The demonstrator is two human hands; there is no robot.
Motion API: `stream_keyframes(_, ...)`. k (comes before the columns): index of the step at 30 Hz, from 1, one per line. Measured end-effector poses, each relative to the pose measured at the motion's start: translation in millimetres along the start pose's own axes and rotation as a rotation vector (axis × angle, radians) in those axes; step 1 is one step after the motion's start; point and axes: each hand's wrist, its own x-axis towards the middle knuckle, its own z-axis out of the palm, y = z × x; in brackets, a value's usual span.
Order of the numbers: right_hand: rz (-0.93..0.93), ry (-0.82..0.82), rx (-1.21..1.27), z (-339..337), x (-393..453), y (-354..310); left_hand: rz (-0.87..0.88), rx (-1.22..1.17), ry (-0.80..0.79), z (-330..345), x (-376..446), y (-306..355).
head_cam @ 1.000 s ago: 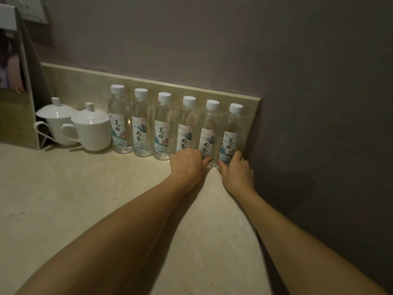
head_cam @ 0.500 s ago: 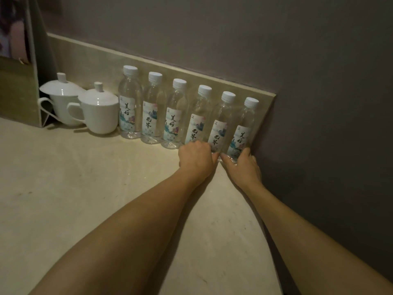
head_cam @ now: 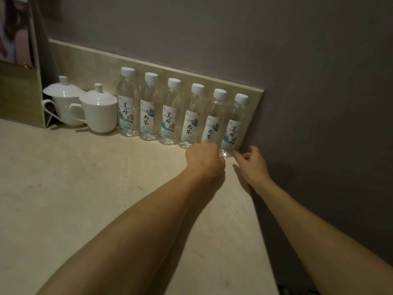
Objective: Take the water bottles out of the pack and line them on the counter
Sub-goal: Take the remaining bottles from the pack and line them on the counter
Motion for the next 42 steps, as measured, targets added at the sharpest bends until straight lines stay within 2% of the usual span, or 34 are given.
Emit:
stream_keyframes(7, -0.024, -0.011, 0.025, -44, -17, 23, 0.035, -0.07, -0.011, -5, -22, 58)
stream_keyframes(12, 0.035, -0.02, 0.091, -100, -33, 65, 0.059, -0.072, -0.049, -4, -48, 112)
stream_keyframes(21, 0.118, 0.008, 0.198, -223, -90, 170, 0.145, -0.078, -0.15, 21, -113, 264)
stream_keyframes(31, 0.42, 0.137, 0.201, -341, -175, 329, 0.293, -0.124, -0.517, 123, -206, 419)
stream_keyframes(37, 0.624, 0.201, 0.225, -370, -207, 408, 0.355, -0.153, -0.698, 184, -235, 477)
stream_keyframes(40, 0.715, 0.209, 0.24, -379, -213, 446, 0.342, -0.217, -0.817, 223, -241, 505)
stream_keyframes(42, 0.768, 0.21, 0.241, -386, -213, 471, 0.275, -0.312, -0.917, 253, -245, 525)
